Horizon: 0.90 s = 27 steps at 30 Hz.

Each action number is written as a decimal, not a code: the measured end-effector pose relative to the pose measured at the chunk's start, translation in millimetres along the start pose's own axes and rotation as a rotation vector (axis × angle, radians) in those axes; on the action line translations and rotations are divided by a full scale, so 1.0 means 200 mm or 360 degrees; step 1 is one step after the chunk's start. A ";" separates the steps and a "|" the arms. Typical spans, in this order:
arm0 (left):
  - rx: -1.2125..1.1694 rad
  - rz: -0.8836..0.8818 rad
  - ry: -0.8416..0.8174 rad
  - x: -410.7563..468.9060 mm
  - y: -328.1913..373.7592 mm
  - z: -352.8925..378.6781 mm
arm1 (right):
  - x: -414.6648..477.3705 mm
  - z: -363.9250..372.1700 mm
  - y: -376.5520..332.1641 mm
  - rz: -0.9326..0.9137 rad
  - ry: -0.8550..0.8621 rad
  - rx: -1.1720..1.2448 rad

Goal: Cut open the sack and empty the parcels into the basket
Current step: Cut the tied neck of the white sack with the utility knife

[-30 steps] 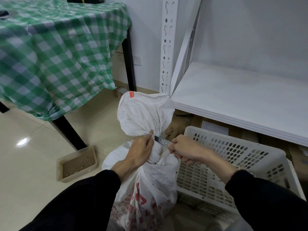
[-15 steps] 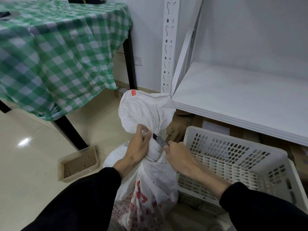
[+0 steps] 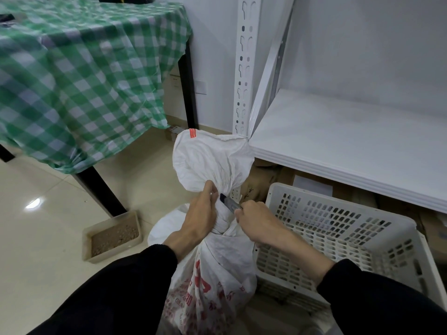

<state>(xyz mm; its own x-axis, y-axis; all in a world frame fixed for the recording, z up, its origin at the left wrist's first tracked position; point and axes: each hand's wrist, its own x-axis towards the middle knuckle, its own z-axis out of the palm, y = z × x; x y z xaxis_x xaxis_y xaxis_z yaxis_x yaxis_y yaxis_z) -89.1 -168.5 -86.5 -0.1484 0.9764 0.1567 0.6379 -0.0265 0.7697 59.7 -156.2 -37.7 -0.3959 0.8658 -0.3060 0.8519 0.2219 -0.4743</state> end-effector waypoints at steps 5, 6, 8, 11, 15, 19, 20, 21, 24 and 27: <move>0.0099 0.0080 -0.0081 -0.01 0.01 -0.03 | 0.01 -0.05 -0.01 -0.0020 -0.0054 -0.0050; 0.0119 0.0112 -0.0076 -0.01 0.01 -0.03 | 0.01 -0.05 -0.01 -0.0019 -0.0063 -0.0048; 0.0121 0.0168 -0.0052 -0.02 0.01 -0.03 | 0.01 -0.05 0.00 -0.0028 -0.0059 -0.0036; 0.0074 0.0082 0.0030 -0.01 -0.01 -0.02 | -0.01 -0.03 -0.01 -0.0007 0.0005 0.0050; 0.0045 -0.0007 0.0089 0.00 -0.03 0.00 | -0.01 -0.02 0.00 0.0146 -0.0084 0.0419; 0.0093 0.0115 0.0050 0.00 -0.03 0.00 | 0.00 -0.06 0.03 0.0312 -0.0291 0.0793; 0.0100 0.0145 0.0047 -0.01 -0.03 0.00 | -0.01 -0.06 0.03 0.0313 -0.0320 0.0808; 0.0104 0.0170 0.0043 -0.01 -0.02 0.00 | -0.01 -0.07 0.02 0.0306 -0.0330 0.0793; 0.0119 0.0211 0.0034 0.00 -0.03 -0.01 | 0.00 -0.07 0.01 0.0250 -0.0330 0.0636; 0.0168 0.0283 0.0018 0.00 -0.04 -0.02 | 0.00 -0.07 0.01 0.0184 -0.0298 0.0461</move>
<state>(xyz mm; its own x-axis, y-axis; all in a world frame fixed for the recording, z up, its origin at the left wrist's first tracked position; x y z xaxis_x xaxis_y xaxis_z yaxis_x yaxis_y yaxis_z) -96.4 -169.8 -90.7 -0.0342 0.9559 0.2917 0.7304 -0.1754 0.6601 66.1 -149.4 -27.7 -0.3814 0.7746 -0.5046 0.7728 -0.0323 -0.6338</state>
